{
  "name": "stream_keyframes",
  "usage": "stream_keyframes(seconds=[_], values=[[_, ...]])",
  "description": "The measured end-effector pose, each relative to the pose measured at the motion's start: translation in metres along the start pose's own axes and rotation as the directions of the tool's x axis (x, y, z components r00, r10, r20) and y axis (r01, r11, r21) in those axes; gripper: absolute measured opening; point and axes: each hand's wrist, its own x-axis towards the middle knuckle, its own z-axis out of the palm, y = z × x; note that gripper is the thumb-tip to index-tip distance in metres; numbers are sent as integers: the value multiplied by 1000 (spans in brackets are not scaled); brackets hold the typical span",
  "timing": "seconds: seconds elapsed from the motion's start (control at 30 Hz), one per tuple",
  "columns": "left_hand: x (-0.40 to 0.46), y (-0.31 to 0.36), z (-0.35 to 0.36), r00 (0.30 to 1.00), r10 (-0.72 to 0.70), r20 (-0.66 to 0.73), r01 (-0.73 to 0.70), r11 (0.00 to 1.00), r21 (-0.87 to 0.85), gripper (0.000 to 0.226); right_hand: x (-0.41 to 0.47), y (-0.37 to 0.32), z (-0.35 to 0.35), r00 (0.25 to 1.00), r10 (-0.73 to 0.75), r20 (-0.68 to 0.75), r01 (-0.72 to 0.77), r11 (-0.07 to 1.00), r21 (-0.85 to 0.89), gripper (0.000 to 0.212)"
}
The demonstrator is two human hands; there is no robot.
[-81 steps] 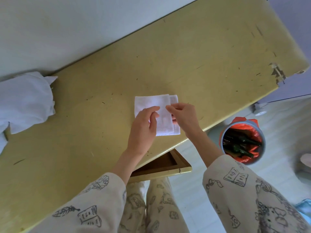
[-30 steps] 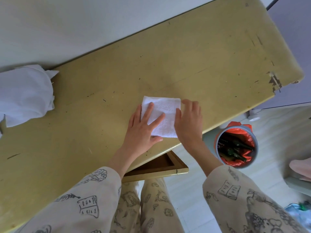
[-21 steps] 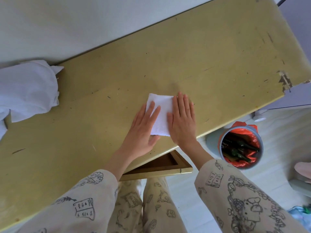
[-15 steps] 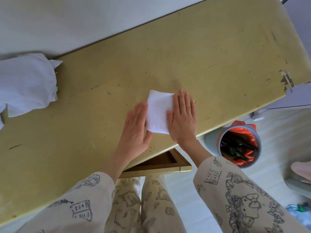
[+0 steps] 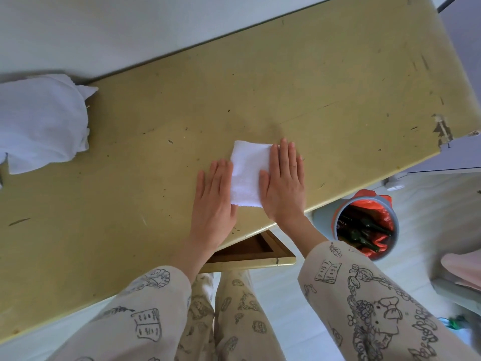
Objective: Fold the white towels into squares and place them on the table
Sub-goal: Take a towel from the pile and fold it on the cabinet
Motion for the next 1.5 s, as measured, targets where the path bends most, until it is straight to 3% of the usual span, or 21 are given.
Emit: stream_keyframes(seconds=[0.17, 0.33, 0.53, 0.7, 0.93, 1.33, 1.5], values=[[3, 2, 3, 998, -63, -12, 64, 997, 35, 77, -1, 0, 1, 1000, 6, 23, -6, 1000, -8, 59], [4, -13, 0, 997, -28, 75, 20, 994, 106, 79, -1, -2, 1, 999, 26, 22, -26, 1000, -6, 59], [-2, -32, -22, 961, 164, 225, -170, 985, 8, 79, -1, -3, 1, 1000, 27, 2, -27, 1000, -6, 58], [18, -9, -23, 948, 292, 126, -301, 951, 66, 52, 0, -2, 2, 1000, 26, 14, -26, 1000, -9, 58], [57, -14, -2, 946, 251, 207, -296, 929, 224, 54, 0, -2, 2, 1000, 20, 8, -20, 1000, -3, 58], [58, -13, -3, 935, 175, 310, -268, 919, 289, 62, 0, -3, -5, 994, 22, 103, -21, 1000, -14, 59], [58, -3, -15, 915, 113, 387, -226, 938, 262, 70, 0, 8, -22, 985, -51, 163, 44, 998, 47, 61]])
